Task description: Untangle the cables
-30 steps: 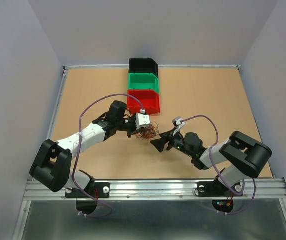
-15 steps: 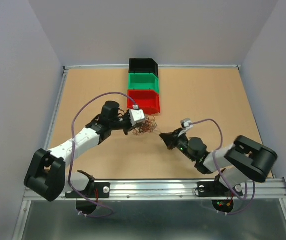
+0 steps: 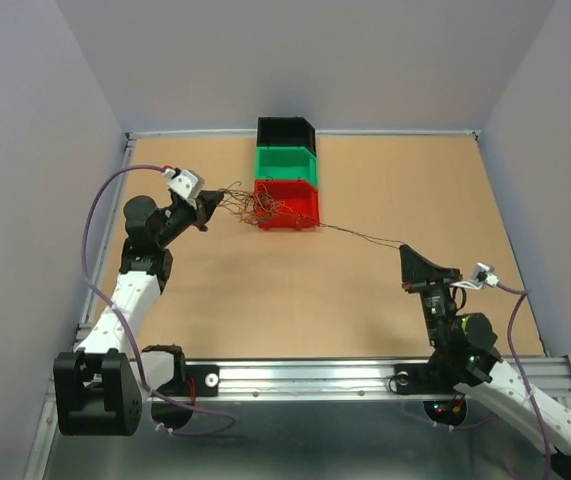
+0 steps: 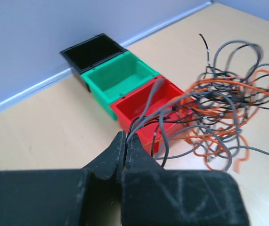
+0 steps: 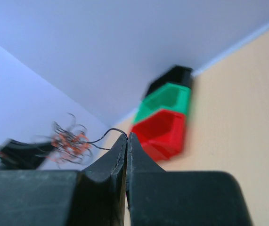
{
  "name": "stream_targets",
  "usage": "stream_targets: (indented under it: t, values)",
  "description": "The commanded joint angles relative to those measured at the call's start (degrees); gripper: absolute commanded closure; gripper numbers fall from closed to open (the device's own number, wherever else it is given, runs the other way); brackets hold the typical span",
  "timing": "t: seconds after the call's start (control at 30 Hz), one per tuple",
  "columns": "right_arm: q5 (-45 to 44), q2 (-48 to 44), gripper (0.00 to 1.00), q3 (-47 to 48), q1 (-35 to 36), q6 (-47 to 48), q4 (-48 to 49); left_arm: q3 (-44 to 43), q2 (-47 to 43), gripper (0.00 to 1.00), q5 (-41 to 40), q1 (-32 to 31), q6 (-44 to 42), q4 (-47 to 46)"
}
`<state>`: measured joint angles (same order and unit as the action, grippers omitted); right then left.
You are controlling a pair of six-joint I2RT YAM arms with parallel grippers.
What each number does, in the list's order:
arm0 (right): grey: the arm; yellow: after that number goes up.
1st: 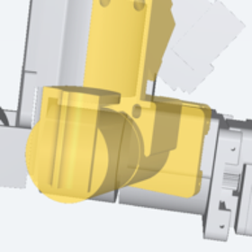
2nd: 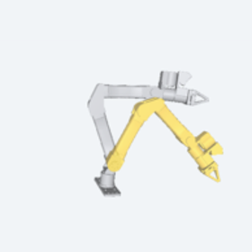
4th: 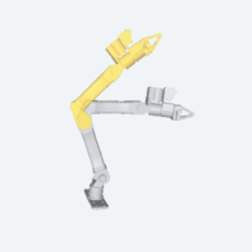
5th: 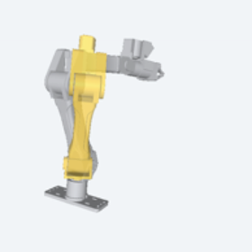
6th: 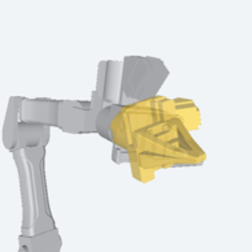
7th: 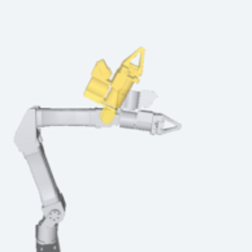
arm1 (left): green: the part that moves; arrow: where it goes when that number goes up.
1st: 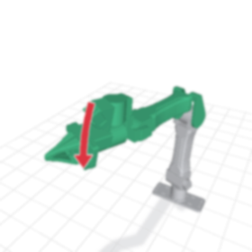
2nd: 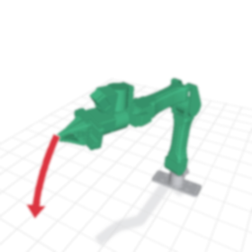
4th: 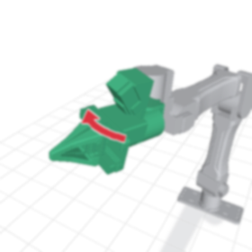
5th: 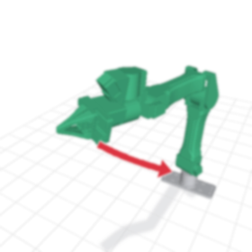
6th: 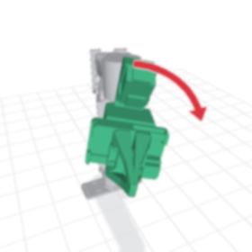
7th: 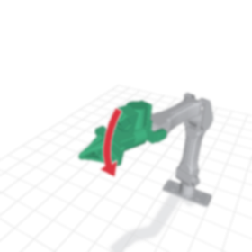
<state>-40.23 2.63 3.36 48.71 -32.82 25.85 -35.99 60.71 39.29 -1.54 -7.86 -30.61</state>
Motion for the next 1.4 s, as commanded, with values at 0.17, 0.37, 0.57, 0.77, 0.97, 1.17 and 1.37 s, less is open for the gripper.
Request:
stream_targets:
  t: [0.17, 0.37, 0.57, 0.77, 0.97, 1.17, 1.37]
  values:
    - [9.81, 31.53, 1.00, 1.21, -0.54, 3.63, 0.17, -0.05, -2.35, 1.00, 7.92, -14.96, -16.74, 8.02]
    - [16.84, 48.05, 1.00, 4.72, -0.54, 4.95, 11.85, 1.54, -4.37, 0.88, -0.16, -19.46, -19.30, 8.46]
    - [21.24, 52.21, 0.99, 8.50, -0.54, 7.41, 13.36, 1.01, -2.96, 0.47, -3.16, -19.47, -18.78, 8.02]
    - [27.74, 51.68, 0.99, 19.83, -0.63, 11.19, 4.14, 1.71, -3.93, 0.01, -5.01, -19.55, -17.81, 6.44]
    - [31.61, 53.87, 0.99, 33.17, -0.54, 13.92, -5.62, -0.39, -5.60, 0.01, 3.68, -21.12, -17.80, 6.97]
    - [34.50, 55.99, 0.99, 41.99, -0.63, 14.28, -10.11, -3.47, -3.06, 0.01, 5.09, -24.82, -18.25, 6.88]
    - [35.40, 57.75, 1.00, 46.91, -0.54, 13.57, -10.55, -7.16, 2.82, 0.01, 5.02, -28.51, -18.51, 6.18]
